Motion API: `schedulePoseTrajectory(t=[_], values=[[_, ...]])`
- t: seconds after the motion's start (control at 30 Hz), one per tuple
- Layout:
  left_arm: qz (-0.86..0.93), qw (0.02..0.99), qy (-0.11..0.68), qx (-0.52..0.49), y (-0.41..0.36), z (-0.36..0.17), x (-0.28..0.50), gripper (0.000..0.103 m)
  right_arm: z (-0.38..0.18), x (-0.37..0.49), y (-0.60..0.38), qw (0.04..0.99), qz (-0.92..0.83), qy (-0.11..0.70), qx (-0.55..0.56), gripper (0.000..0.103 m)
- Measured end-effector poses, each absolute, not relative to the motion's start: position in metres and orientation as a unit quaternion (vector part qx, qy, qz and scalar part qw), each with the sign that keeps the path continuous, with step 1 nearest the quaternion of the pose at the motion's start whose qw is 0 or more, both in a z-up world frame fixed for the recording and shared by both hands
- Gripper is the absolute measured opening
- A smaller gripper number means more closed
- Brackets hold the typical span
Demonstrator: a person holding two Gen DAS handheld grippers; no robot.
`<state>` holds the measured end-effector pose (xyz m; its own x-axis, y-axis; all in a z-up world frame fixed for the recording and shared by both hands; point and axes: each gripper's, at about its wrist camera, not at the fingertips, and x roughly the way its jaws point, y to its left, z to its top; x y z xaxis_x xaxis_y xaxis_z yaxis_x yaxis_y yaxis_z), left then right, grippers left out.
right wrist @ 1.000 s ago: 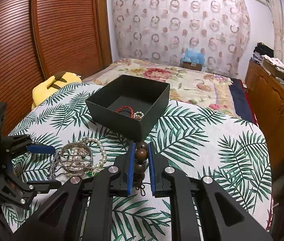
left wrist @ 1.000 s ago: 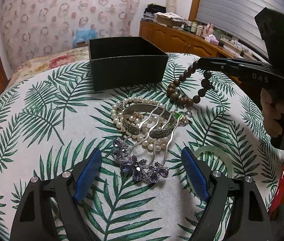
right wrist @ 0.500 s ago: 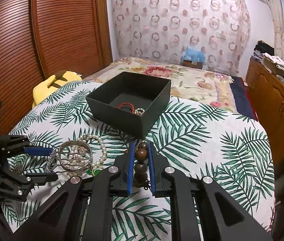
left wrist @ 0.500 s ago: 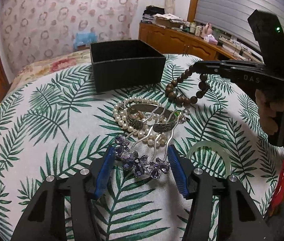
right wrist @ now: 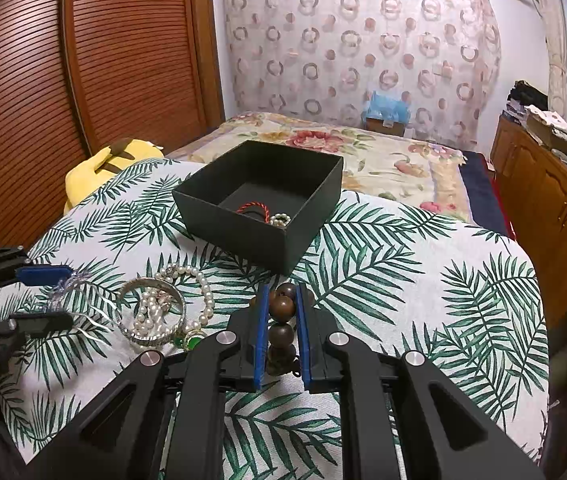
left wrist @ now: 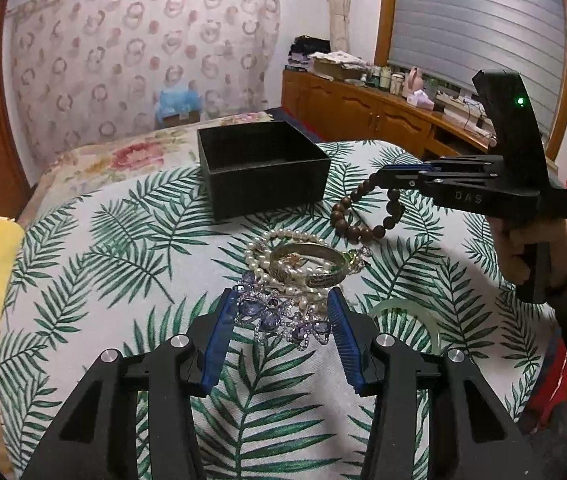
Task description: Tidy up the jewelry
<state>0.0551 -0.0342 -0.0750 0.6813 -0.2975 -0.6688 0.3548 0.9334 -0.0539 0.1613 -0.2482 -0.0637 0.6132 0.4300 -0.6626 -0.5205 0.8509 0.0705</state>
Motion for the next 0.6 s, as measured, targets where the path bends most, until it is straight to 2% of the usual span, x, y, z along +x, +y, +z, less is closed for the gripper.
schedulePoseTrajectory(t=[0.6], values=[[-0.152, 0.933, 0.327, 0.019, -0.009, -0.062, 0.043, 0.045, -0.056, 0.159, -0.247, 0.897, 0.27, 0.343, -0.064, 0.015]])
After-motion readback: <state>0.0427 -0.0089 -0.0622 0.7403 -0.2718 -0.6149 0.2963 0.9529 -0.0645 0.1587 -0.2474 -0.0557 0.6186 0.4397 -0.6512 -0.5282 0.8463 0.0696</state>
